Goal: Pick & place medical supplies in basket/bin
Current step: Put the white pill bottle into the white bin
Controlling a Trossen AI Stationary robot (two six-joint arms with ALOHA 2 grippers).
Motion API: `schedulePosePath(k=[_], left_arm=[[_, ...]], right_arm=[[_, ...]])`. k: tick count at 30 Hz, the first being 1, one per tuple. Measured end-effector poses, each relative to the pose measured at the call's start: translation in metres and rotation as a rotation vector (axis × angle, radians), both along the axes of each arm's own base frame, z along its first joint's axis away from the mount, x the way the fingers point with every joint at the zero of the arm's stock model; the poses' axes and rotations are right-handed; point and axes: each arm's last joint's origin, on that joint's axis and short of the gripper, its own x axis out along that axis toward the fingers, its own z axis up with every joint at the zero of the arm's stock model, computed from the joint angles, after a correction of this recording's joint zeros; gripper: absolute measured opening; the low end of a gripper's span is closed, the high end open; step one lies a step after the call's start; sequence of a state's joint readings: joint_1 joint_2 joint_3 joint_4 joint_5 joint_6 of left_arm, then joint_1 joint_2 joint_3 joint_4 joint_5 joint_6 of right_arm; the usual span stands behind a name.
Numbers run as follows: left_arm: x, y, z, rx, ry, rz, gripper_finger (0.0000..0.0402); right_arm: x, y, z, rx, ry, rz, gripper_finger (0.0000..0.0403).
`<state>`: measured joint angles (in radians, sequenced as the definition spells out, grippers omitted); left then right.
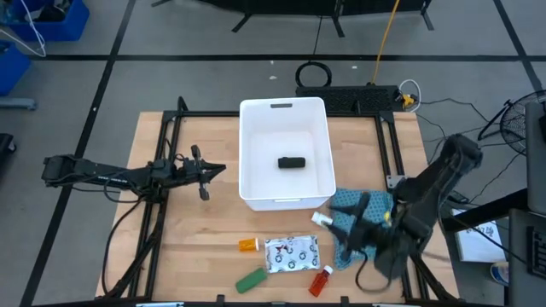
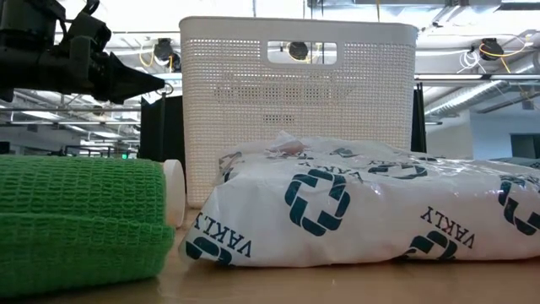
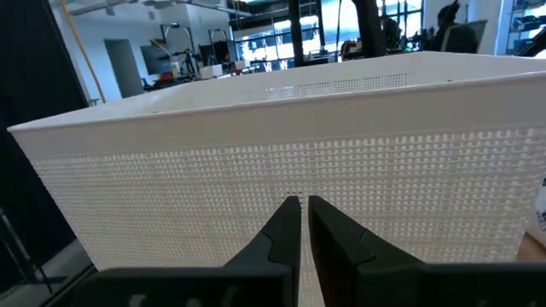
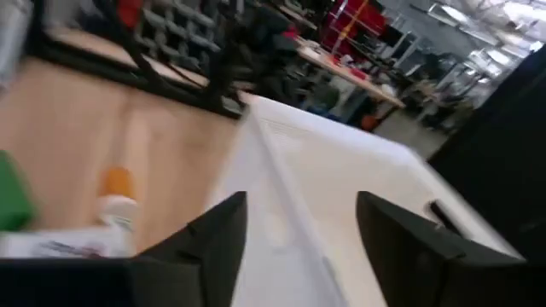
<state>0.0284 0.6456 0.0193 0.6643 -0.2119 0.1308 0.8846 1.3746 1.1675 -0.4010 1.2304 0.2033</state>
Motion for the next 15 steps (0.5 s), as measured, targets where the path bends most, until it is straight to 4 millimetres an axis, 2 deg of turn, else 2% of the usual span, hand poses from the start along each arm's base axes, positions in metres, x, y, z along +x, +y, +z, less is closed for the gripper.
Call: schedulePosePath(k=[5,10,15], left_arm=[[0.000,0.000,0.000,-0.010,-0.002,0.000,0.0031],[0.000,0.000,0.000,-0.071,-0.016,-0.003,0.0031],[0.000,0.000,-0.001,-0.138,-0.025,-0.006,0.0031]], right_arm=[[-0.003,0.021,-0.012,0.141,-0.054,0.022,0.0258],[-0.005,0.034,-0.026,0.240,-0.033,0.054,0.0265],[-0.002,0.022,-0.049,0.418,0.206,0.034,0.0260]])
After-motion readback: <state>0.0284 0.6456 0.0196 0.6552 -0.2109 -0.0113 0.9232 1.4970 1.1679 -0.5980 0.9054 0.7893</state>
